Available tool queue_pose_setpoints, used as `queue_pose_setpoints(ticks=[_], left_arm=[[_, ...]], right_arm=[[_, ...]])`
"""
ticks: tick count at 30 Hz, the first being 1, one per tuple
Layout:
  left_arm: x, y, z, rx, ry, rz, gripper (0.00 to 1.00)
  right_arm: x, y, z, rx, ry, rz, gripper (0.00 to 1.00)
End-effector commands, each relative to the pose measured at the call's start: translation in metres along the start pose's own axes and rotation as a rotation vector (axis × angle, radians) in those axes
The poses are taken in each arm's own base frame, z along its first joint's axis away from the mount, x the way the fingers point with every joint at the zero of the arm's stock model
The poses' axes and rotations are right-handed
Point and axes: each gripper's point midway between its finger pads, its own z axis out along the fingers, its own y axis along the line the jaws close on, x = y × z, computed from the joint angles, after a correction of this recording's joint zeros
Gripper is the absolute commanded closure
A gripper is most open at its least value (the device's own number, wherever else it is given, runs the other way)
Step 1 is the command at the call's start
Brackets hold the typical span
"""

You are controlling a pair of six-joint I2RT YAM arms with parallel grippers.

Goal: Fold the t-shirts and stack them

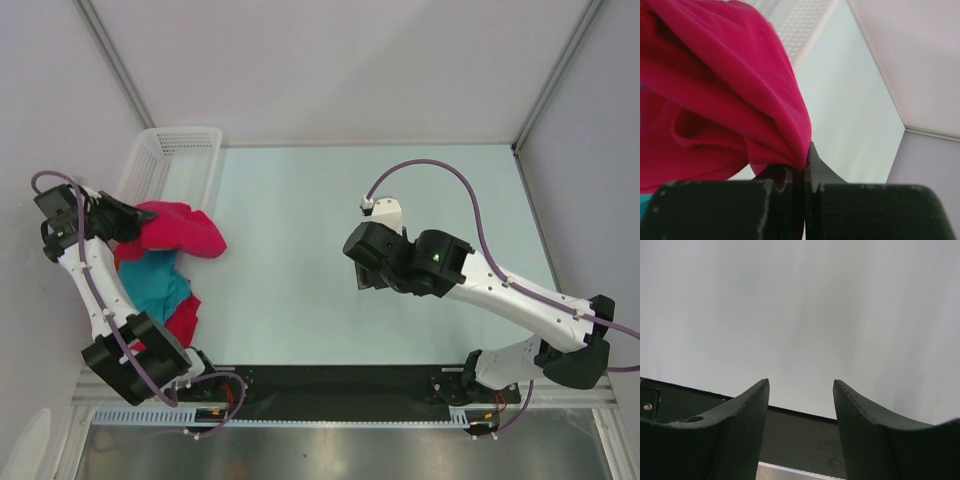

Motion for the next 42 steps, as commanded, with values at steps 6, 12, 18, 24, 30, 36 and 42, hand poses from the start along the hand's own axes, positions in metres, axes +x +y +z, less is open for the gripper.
queue_pose_setpoints(ticks=[6,12,18,24,30,36,42], left_arm=[[0.008,0.044,-0.034,-0.057,-0.065,0.000,1.00],[0.009,0.056,-0.057,-0.124,-0.156,-0.056,1.00],[0.012,0.071,-0.070,-0.161,-0.228,-0.139,1.00],[0.012,0.076,-0.079,-0.206,-0.266,-0.147,1.00],[0.023,0.085,-0.078,-0.221,-0.260,-0.172,1.00],[0.023,0.091,-0.089,-0.270,-0.311,-0.198,1.00],[0.028,0.099,-0.097,-0.315,-0.338,-0.229,1.00]], right_arm=[[-0.004,-0.008,-0.004,-0.003,-0.023,0.010,0.41],[-0.006,-0.012,-0.009,-0.007,-0.024,0.008,0.41],[-0.006,-0.022,-0.017,-0.001,-0.031,0.012,0.41],[-0.004,-0.029,-0.021,0.001,-0.033,0.019,0.41],[0.000,-0.038,-0.022,0.019,-0.026,0.017,0.41],[0.002,-0.045,-0.026,0.022,-0.027,0.022,0.41],[0.005,-0.051,-0.029,0.026,-0.025,0.035,0.41]])
